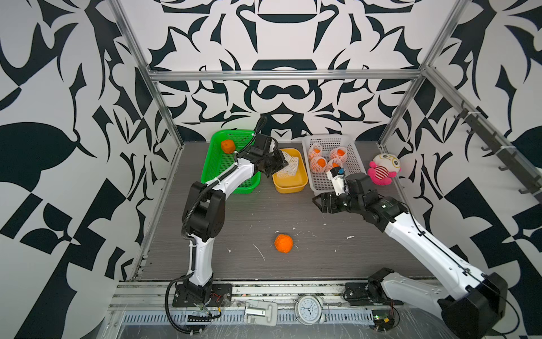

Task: Remove foam nets from oranges
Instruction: Place the foam net into the storage box.

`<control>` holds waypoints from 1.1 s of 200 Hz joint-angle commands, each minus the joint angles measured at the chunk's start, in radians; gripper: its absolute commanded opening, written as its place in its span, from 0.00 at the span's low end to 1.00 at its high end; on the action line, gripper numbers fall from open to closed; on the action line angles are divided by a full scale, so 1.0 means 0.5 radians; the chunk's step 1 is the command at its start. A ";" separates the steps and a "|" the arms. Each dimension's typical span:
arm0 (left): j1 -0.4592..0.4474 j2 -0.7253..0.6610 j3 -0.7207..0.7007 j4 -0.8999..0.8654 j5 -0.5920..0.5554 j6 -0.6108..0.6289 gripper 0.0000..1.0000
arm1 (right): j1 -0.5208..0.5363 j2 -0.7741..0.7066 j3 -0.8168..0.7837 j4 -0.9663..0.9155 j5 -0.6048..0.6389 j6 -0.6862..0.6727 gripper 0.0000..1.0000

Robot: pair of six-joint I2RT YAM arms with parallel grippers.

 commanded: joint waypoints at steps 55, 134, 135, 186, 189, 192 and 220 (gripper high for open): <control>-0.012 0.386 0.239 0.256 -0.053 -0.374 0.15 | 0.005 -0.136 -0.042 0.014 0.004 0.047 0.81; -0.052 0.467 0.315 0.281 -0.128 -0.310 0.62 | 0.006 -0.171 -0.067 0.022 -0.017 0.071 0.82; -0.052 0.467 0.316 0.277 -0.129 -0.307 0.62 | 0.007 -0.171 -0.066 0.022 -0.019 0.071 0.82; -0.074 0.343 0.282 0.171 -0.263 -0.101 0.82 | 0.007 -0.138 -0.042 0.053 -0.042 0.070 0.82; -0.073 0.340 0.277 0.170 -0.265 -0.091 0.83 | 0.008 -0.135 -0.044 0.054 -0.042 0.066 0.82; -0.076 0.337 0.272 0.167 -0.267 -0.081 0.84 | 0.008 -0.135 -0.039 0.056 -0.042 0.067 0.82; -0.088 0.324 0.258 0.170 -0.264 0.017 0.91 | 0.005 -0.135 -0.032 0.047 -0.042 0.058 0.82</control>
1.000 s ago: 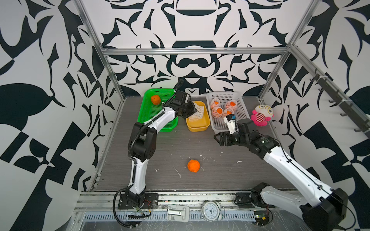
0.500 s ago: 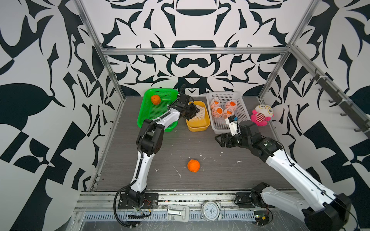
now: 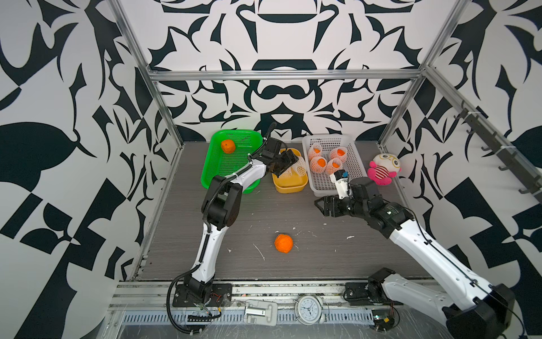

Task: Remove foam nets from oranges
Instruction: Place the foam net into the storage box.

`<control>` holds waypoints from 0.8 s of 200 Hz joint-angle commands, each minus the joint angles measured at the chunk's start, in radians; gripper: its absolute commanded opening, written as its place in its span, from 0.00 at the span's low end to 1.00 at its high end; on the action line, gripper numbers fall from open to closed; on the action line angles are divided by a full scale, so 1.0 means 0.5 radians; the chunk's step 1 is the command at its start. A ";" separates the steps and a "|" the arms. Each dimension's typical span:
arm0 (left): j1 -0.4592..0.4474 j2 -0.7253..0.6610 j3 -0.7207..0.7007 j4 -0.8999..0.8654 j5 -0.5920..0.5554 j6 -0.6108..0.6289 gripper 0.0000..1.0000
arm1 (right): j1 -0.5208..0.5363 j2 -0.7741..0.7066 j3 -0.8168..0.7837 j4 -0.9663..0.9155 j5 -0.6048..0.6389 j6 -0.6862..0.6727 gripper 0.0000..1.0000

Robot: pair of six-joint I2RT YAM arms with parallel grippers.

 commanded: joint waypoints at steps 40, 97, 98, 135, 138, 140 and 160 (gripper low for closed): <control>-0.060 -0.075 0.110 -0.269 -0.192 0.478 0.91 | 0.005 -0.029 0.036 0.040 -0.004 -0.006 0.83; -0.177 0.030 0.298 -0.563 -0.544 0.932 0.89 | 0.007 -0.029 0.038 0.041 -0.015 -0.016 0.83; -0.178 0.030 0.298 -0.565 -0.550 0.938 0.89 | 0.007 -0.029 0.037 0.042 -0.015 -0.016 0.83; -0.179 0.044 0.408 -0.657 -0.622 1.062 0.87 | 0.004 -0.037 0.027 0.050 -0.013 -0.018 0.83; -0.182 0.040 0.408 -0.659 -0.620 1.064 0.87 | 0.007 -0.036 0.028 0.051 -0.013 -0.019 0.83; -0.182 0.035 0.408 -0.660 -0.616 1.062 0.87 | 0.006 -0.036 0.027 0.052 -0.013 -0.018 0.83; -0.200 -0.051 0.375 -0.645 -0.609 1.079 0.87 | 0.007 -0.033 0.041 0.049 -0.010 -0.022 0.83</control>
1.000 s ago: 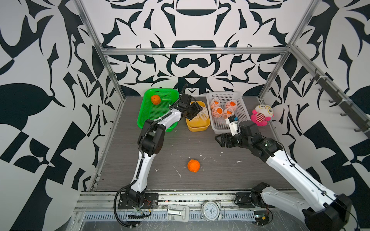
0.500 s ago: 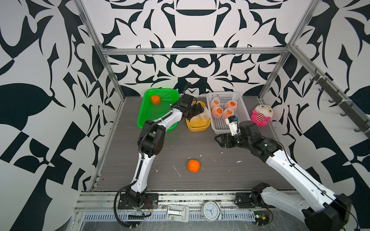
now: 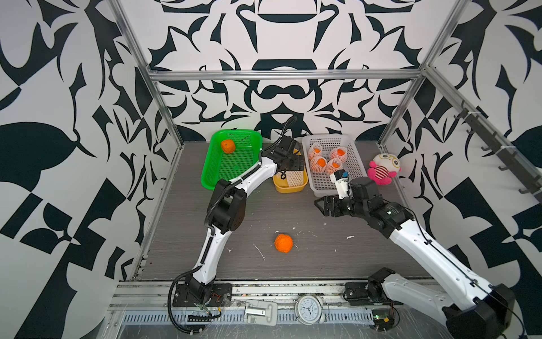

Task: Remove foam nets from oranges
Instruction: Place the foam net into the storage box.

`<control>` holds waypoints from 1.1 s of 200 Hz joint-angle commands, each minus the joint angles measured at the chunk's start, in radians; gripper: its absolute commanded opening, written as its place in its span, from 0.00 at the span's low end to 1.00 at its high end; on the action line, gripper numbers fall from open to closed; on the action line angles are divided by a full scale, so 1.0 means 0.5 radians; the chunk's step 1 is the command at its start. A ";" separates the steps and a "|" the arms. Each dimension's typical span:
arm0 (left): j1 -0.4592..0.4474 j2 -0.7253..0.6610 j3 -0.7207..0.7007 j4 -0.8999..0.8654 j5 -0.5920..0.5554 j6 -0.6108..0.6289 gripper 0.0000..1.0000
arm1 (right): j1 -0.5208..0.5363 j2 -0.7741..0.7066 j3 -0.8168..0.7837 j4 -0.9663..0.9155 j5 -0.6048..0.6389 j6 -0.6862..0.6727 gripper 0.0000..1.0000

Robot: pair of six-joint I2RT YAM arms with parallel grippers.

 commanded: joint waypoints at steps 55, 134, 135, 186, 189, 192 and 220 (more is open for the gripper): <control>-0.082 -0.539 -0.351 -0.133 -0.055 0.098 0.99 | 0.004 0.005 -0.005 0.075 0.025 -0.085 0.86; -0.182 -1.109 -0.934 -0.606 0.495 -0.017 0.99 | 0.013 -0.108 -0.296 0.208 0.107 -0.070 0.99; -0.186 -1.116 -0.939 -0.612 0.499 -0.018 1.00 | 0.013 -0.112 -0.306 0.212 0.109 -0.072 0.99; -0.340 -1.294 -1.147 -1.059 0.769 -0.064 1.00 | 0.084 -0.419 -0.723 0.537 0.223 -0.069 0.99; -0.350 -1.297 -1.157 -1.076 0.781 -0.065 0.99 | 0.086 -0.422 -0.735 0.547 0.231 -0.063 0.99; -0.363 -1.302 -1.169 -1.088 0.794 -0.064 0.99 | 0.086 -0.424 -0.746 0.552 0.239 -0.055 0.99; -0.471 -1.278 -1.220 -1.221 0.787 -0.069 0.99 | 0.088 -0.374 -0.774 0.553 0.328 0.013 0.99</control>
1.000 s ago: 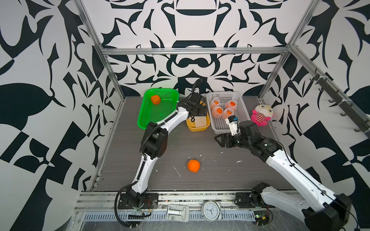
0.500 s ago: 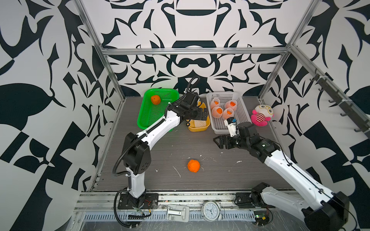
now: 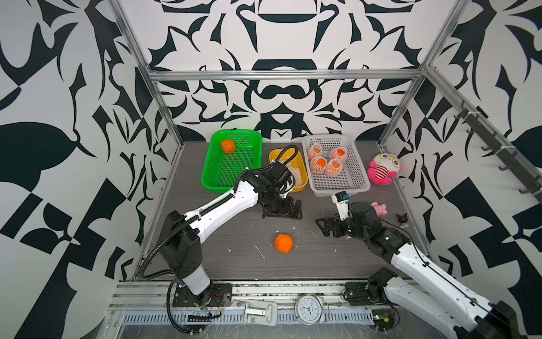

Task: Remove foam nets from oranges
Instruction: Place the foam net into the storage box, then pick up the orange from the center of the board.

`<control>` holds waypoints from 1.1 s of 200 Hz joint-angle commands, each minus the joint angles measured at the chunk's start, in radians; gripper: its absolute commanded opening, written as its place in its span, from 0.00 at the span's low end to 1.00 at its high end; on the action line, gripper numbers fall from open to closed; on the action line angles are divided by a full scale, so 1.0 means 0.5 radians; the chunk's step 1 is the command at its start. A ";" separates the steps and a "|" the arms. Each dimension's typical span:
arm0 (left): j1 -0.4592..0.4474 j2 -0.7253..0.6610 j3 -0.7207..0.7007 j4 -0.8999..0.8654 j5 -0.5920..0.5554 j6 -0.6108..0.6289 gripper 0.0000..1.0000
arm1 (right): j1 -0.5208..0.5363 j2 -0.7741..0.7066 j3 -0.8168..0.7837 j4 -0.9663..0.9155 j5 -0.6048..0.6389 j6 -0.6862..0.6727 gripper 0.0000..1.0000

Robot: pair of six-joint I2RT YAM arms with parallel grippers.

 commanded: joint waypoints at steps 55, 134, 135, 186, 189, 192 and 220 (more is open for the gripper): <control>-0.244 0.027 -0.242 -0.210 -0.274 -0.219 0.99 | 0.009 0.051 -0.054 0.280 0.093 0.104 0.99; -0.380 0.326 -0.290 -0.061 -0.554 -0.318 0.99 | 0.009 -0.006 -0.091 0.262 0.069 0.107 0.99; -0.382 0.330 -0.290 -0.060 -0.556 -0.318 0.99 | 0.009 -0.007 -0.091 0.262 0.067 0.107 0.99; -0.445 0.475 -0.280 -0.048 -0.629 -0.339 0.91 | 0.008 -0.036 -0.115 0.275 0.042 0.109 0.99; -0.444 0.477 -0.280 -0.048 -0.632 -0.340 0.90 | 0.008 -0.035 -0.117 0.277 0.039 0.110 0.99; -0.447 0.478 -0.281 -0.047 -0.635 -0.342 0.89 | 0.009 -0.033 -0.116 0.278 0.039 0.108 0.99; -0.448 0.469 -0.305 -0.035 -0.644 -0.358 0.86 | 0.009 -0.013 -0.125 0.302 0.027 0.117 0.99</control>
